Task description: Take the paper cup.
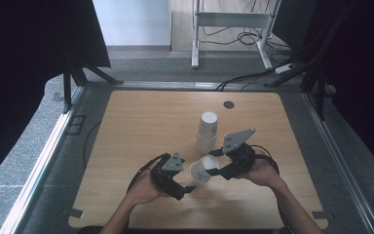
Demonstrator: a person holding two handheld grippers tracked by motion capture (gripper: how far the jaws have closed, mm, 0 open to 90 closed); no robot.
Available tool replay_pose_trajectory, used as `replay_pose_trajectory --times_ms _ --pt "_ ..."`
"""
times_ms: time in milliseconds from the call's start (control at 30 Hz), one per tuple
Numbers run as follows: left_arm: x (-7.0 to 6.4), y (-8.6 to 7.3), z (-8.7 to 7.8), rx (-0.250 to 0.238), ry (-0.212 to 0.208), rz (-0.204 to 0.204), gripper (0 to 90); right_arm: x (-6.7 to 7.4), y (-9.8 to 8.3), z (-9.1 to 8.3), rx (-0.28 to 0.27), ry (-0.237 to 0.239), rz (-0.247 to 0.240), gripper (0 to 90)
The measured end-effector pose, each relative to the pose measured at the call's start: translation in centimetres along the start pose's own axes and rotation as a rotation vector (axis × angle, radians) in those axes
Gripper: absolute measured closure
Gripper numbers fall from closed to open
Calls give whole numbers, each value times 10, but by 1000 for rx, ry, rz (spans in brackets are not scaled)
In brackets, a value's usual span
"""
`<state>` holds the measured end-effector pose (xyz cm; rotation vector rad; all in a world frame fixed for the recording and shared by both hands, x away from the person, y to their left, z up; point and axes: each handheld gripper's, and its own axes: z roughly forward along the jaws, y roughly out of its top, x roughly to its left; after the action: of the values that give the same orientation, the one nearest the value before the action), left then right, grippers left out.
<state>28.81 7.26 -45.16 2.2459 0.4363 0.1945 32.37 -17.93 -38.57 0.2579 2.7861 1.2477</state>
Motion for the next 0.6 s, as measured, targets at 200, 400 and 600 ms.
replay_pose_trajectory --times_ms 200,400,600 --pt "-1 -4 3 6 -4 18 47 4 -13 5 -57 16 12 376" --pt "-1 -7 7 2 -18 25 54 4 -25 11 -93 28 40 377" --pt "-3 -9 13 1 -40 37 55 4 -32 15 -120 44 50 377"
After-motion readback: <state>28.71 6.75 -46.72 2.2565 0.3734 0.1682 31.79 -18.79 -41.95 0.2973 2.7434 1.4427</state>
